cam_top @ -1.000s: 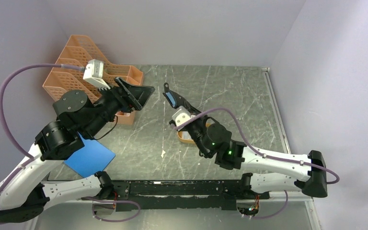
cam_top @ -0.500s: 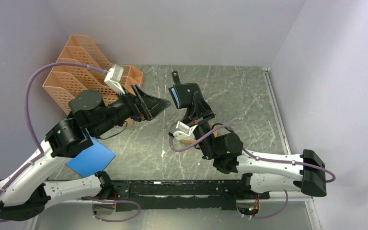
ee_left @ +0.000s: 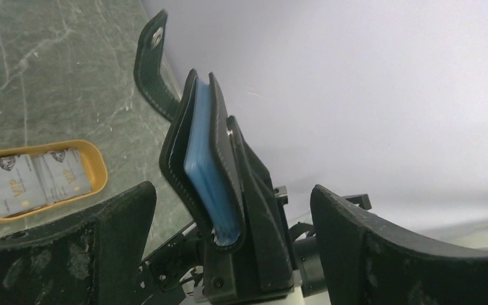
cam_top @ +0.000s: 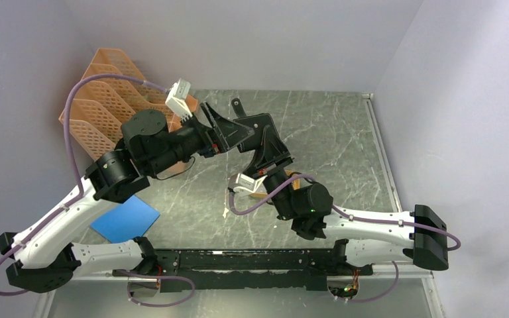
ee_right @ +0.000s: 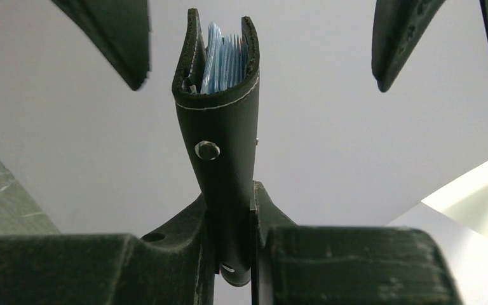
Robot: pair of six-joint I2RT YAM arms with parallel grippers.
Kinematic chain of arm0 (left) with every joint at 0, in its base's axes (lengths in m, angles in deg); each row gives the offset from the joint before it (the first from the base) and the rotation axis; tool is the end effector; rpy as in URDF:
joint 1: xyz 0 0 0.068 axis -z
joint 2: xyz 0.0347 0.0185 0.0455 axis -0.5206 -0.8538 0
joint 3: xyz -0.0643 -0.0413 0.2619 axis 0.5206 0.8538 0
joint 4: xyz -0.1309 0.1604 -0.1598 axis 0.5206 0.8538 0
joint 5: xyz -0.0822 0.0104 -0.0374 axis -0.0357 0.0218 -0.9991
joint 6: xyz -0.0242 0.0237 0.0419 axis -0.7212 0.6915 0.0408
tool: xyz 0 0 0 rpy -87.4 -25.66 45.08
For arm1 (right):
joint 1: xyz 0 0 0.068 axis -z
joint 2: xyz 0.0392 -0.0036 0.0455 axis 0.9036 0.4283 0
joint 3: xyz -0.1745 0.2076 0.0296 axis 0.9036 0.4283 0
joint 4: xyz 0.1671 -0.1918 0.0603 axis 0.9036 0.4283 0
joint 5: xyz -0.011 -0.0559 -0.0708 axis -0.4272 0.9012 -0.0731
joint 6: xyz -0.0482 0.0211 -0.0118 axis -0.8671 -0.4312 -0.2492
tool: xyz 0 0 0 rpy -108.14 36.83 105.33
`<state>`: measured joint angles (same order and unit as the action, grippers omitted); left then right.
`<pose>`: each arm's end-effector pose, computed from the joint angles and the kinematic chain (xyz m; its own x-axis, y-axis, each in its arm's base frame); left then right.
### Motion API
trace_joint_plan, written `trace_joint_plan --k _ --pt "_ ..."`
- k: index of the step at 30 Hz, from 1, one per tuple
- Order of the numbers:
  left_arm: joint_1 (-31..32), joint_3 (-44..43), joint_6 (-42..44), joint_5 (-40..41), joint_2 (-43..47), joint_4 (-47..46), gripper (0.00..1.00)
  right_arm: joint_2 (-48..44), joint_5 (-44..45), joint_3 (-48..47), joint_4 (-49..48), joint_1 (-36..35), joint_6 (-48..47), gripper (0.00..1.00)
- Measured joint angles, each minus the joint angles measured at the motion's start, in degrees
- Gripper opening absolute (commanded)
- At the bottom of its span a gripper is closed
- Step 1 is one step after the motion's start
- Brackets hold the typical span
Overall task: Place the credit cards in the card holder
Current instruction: Turn over the card holder.
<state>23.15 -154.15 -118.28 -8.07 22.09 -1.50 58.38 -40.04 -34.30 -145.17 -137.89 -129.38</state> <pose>0.1211 -0.1653 0.4814 -0.6526 -0.4826 -0.5841 0.4081 0.4257 -0.8077 0.0889 0.2238 0.3670 0.6243 -0.7380 -0.2560 0.2270 0.4850 -0.8446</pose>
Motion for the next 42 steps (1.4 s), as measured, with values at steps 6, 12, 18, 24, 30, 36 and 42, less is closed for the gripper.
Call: trace_joint_plan --k 6,12,18,24,30,36,42 --pt "0.0 -2.1 -1.8 0.3 -2.9 0.0 0.70 0.0 -0.5 0.0 0.0 0.0 -1.1 0.00" --pt "0.0 -2.2 -2.6 0.3 -3.9 0.0 0.57 -0.1 -0.6 0.0 0.0 0.0 -1.3 0.00" --pt "0.0 -2.2 -3.1 0.3 -4.6 0.0 0.37 -0.7 -0.6 0.0 0.1 0.0 -1.3 0.00" --pt "0.0 -2.2 -3.6 0.0 -4.6 -0.5 0.05 -1.1 -0.6 0.1 1.1 0.0 -1.3 0.00" --pt "0.1 -1.9 -3.5 0.0 -4.5 -0.4 0.05 -1.7 0.2 -0.2 3.5 -0.5 0.9 0.60" --pt "0.1 -1.4 1.1 5.6 -3.1 1.8 0.05 -4.9 2.1 -6.1 19.4 -3.6 13.5 0.75" --pt "0.2 -2.2 12.6 12.2 1.5 5.2 0.05 -7.8 -0.9 -16.9 46.8 -3.3 42.0 0.75"
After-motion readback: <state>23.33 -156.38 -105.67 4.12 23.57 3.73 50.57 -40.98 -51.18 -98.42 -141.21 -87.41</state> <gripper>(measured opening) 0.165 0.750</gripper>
